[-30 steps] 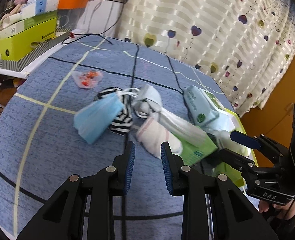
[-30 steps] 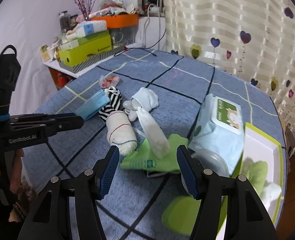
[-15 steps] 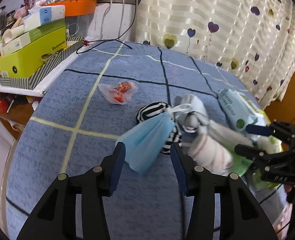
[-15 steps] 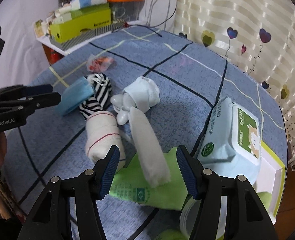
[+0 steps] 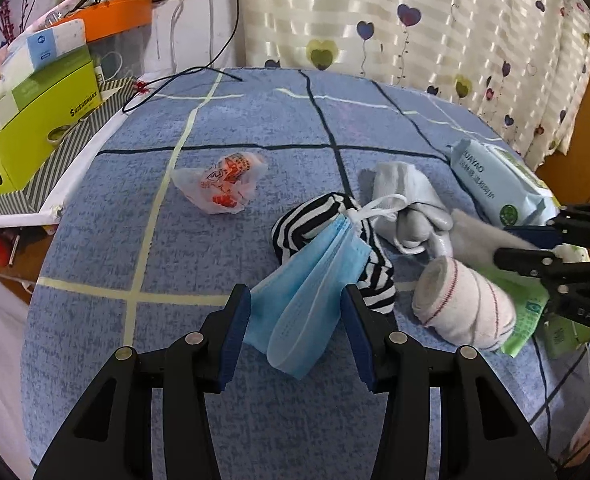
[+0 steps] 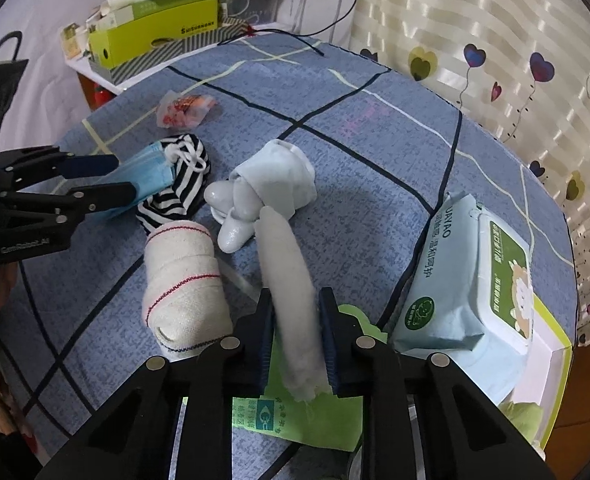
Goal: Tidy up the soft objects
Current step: 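Grasp the blue face mask with the left tool while the right tool grasps the white rolled cloth, then carry the mask and white cloth over the white box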
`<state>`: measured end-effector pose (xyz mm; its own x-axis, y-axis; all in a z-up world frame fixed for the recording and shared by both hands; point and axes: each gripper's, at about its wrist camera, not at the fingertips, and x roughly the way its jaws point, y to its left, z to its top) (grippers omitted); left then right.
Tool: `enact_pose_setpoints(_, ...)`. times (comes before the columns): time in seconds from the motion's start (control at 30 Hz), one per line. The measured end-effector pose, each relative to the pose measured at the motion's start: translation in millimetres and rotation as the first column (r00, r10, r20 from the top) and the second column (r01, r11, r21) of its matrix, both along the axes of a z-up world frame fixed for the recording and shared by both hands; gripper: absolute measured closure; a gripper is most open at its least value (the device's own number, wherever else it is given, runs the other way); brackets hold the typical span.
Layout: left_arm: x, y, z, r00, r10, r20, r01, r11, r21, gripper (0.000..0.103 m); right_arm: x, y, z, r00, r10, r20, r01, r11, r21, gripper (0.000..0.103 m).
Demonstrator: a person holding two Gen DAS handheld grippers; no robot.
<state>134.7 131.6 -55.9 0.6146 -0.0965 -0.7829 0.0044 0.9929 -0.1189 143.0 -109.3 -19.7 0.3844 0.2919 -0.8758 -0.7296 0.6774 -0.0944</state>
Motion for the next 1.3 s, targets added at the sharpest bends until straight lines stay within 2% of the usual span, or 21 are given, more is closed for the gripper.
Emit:
enact_pose_setpoints(0.13, -3.5, -4.7, 0.4, 1.000, -0.012, -0.010, 0.012, 1.000, 0.028, 0.055, -2.1, -5.5, 5.3, 1.000, -0.009, 0.008, 0.009, 1.000, 0.022, 0.084)
enact_pose_setpoints(0.27, -11.6, 0.2, 2.3, 1.000, 0.017, -0.002, -0.017, 1.000, -0.001, 0.075, -5.4, -11.6, 10.6, 1.000, -0.020, 0.016, 0.019, 0.999, 0.046, 0.084)
enact_pose_setpoints(0.3, -13.4, 1.9, 3.4, 1.000, 0.021, 0.001, -0.021, 1.000, -0.015, 0.082, -6.8, -13.4, 12.6, 1.000, -0.022, 0.020, 0.021, 0.998, 0.052, 0.084)
enact_pose_setpoints(0.4, -18.2, 3.8, 4.1, 0.999, 0.043, 0.009, -0.043, 0.999, -0.031, 0.093, -10.1, -14.9, 15.4, 0.999, -0.028, 0.027, 0.026, 0.998, 0.065, 0.085)
enact_pose_setpoints(0.5, -25.1, 4.1, 5.2, 0.998, 0.065, 0.020, -0.064, 0.996, -0.060, 0.100, -14.6, -17.2, 20.0, 0.999, -0.029, 0.033, 0.027, 0.996, 0.081, 0.085)
enact_pose_setpoints(0.7, -45.8, 5.3, 21.8, 0.992, 0.103, 0.074, -0.094, 0.989, -0.113, 0.101, -25.6, -24.1, 34.4, 0.997, -0.039, 0.059, 0.032, 0.993, 0.117, 0.085)
enact_pose_setpoints(1.03, -70.2, -7.7, 46.8, 0.986, 0.106, 0.126, -0.081, 0.980, -0.184, 0.101, -47.1, -42.1, 49.8, 0.995, -0.063, 0.079, 0.046, 0.980, 0.196, 0.085)
enact_pose_setpoints(1.3, -81.8, -38.6, 66.9, 0.982, 0.092, 0.164, -0.061, 0.981, -0.187, 0.101, -66.2, -67.6, 60.3, 0.992, -0.099, 0.081, 0.075, 0.963, 0.259, 0.085)
